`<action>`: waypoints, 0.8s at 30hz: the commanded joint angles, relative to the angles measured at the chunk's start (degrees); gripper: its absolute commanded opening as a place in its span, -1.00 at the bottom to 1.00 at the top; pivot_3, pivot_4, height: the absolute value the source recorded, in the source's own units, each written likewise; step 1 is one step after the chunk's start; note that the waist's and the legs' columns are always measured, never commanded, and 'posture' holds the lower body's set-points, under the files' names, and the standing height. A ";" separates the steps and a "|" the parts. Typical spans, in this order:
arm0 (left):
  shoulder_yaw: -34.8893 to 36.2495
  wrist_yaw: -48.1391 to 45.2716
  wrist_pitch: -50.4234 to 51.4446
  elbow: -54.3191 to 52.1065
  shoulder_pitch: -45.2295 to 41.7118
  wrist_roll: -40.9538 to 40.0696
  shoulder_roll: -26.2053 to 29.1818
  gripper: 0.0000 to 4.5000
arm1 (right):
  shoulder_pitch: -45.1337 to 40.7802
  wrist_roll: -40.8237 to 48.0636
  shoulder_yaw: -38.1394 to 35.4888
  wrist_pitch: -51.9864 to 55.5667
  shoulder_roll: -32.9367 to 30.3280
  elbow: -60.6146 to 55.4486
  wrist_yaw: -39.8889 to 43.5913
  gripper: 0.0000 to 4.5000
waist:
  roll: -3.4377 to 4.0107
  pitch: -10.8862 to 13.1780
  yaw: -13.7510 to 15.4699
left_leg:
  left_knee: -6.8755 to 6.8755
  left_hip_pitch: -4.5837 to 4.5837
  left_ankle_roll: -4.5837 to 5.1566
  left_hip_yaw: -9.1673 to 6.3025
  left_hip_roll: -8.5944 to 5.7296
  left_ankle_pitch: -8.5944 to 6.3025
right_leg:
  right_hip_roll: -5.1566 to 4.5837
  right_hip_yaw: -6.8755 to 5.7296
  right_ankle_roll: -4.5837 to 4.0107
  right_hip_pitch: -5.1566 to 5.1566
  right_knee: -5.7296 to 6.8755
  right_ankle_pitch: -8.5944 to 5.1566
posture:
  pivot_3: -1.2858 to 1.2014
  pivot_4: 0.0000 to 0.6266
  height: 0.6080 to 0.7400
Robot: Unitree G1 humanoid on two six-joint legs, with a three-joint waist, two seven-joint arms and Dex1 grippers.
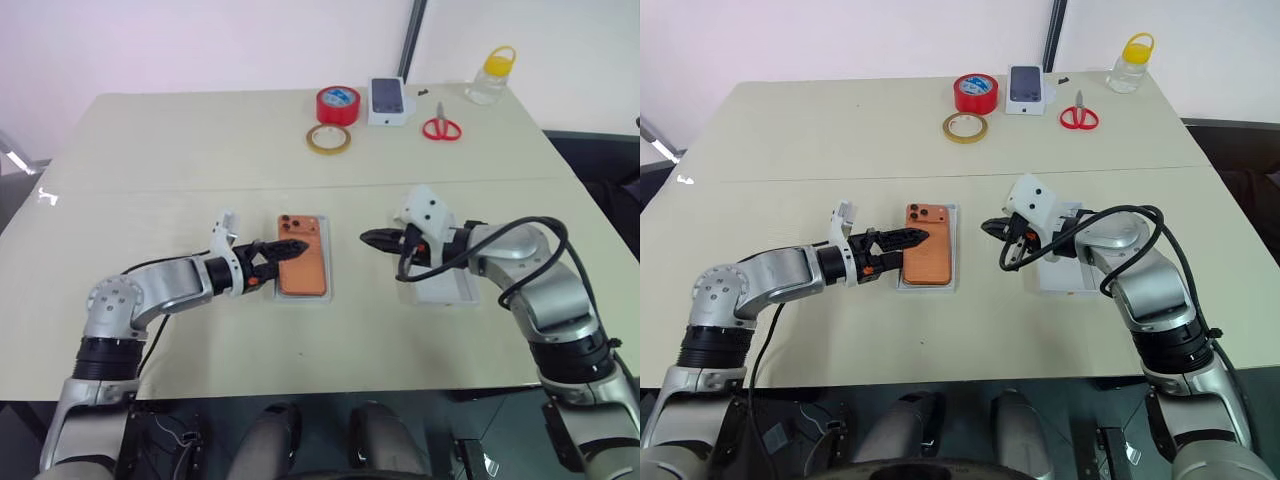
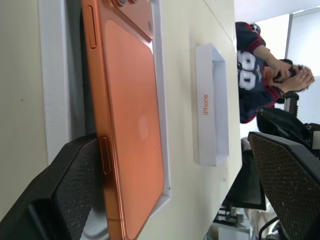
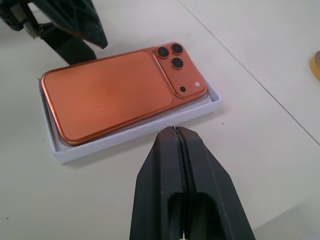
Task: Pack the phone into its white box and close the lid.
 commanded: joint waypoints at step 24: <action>0.11 -21.40 -1.76 -10.28 -0.29 40.35 16.07 0.41 | -5.16 -5.19 6.87 4.35 0.79 3.52 -6.09 -1.00 | 0.03 0.01 -0.16 | -0.07 0.01 -0.02 0.02 0.01 0.01 | 0.01 0.01 -0.01 -0.04 0.01 0.00 | 0.03 -0.52 1.00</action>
